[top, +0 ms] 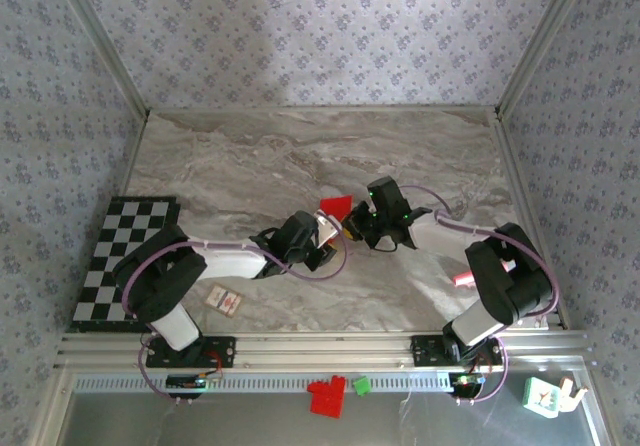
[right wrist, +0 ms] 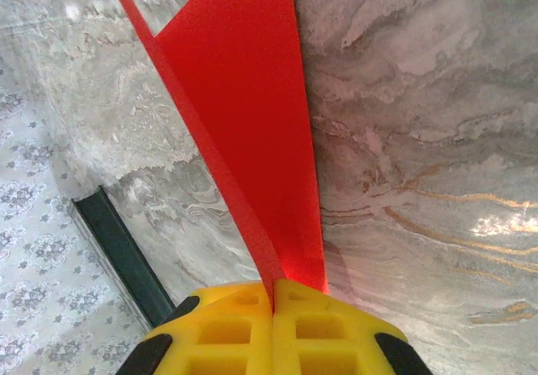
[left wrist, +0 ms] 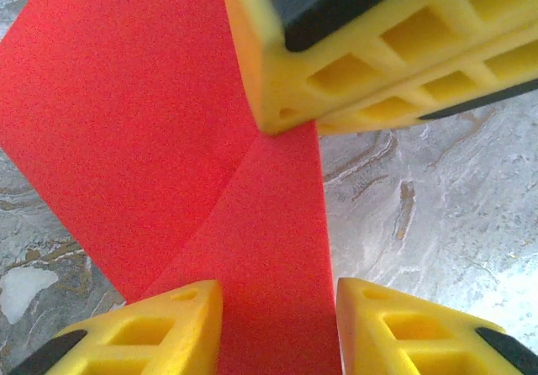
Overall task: Fold a paper plane with a square sheet of paper (pick it up from the middle)
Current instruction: Fold the wing for the fifth time at the center of the table.
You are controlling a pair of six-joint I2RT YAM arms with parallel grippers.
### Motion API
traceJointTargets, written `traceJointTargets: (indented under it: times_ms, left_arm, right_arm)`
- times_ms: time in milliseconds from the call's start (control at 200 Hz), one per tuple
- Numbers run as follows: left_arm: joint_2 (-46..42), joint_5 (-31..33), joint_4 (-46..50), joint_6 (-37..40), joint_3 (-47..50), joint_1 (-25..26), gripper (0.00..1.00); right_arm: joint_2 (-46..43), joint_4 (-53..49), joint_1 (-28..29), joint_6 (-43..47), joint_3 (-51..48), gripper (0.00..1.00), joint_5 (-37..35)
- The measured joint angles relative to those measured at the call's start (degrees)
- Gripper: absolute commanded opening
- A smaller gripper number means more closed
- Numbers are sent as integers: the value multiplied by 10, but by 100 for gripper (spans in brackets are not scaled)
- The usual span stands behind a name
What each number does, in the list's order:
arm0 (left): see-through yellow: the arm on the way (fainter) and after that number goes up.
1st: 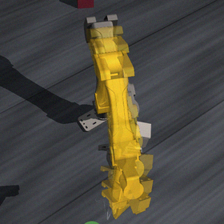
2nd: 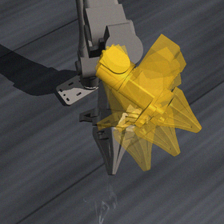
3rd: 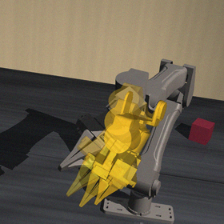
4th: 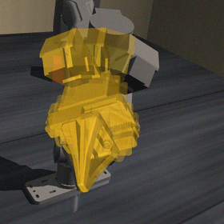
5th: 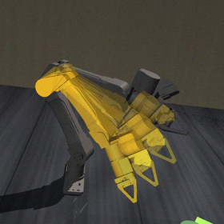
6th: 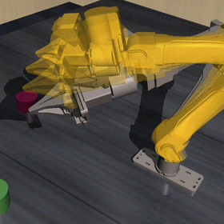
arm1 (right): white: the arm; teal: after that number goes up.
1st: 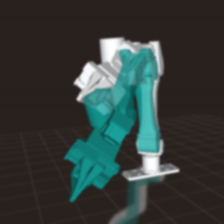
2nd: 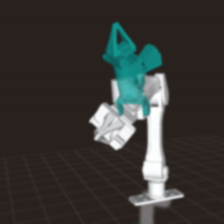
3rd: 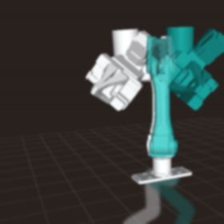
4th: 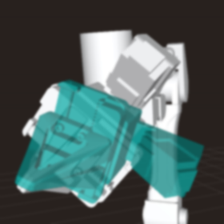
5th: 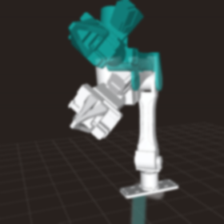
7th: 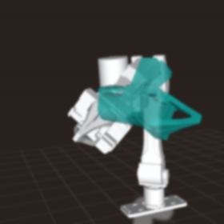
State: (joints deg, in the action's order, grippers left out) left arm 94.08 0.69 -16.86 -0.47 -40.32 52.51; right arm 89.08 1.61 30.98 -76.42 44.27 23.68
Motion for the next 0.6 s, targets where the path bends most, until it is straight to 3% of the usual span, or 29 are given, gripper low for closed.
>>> traceJointTargets:
  times_ms: [410,600]
  left_arm:
    - [5,-2,-10,9,4,0,28]
    - [5,-2,-10,10,4,0,23]
  right_arm:
    - [2,-15,-2,-7,3,10,8]
    - [2,-23,-3,-10,3,27,11]
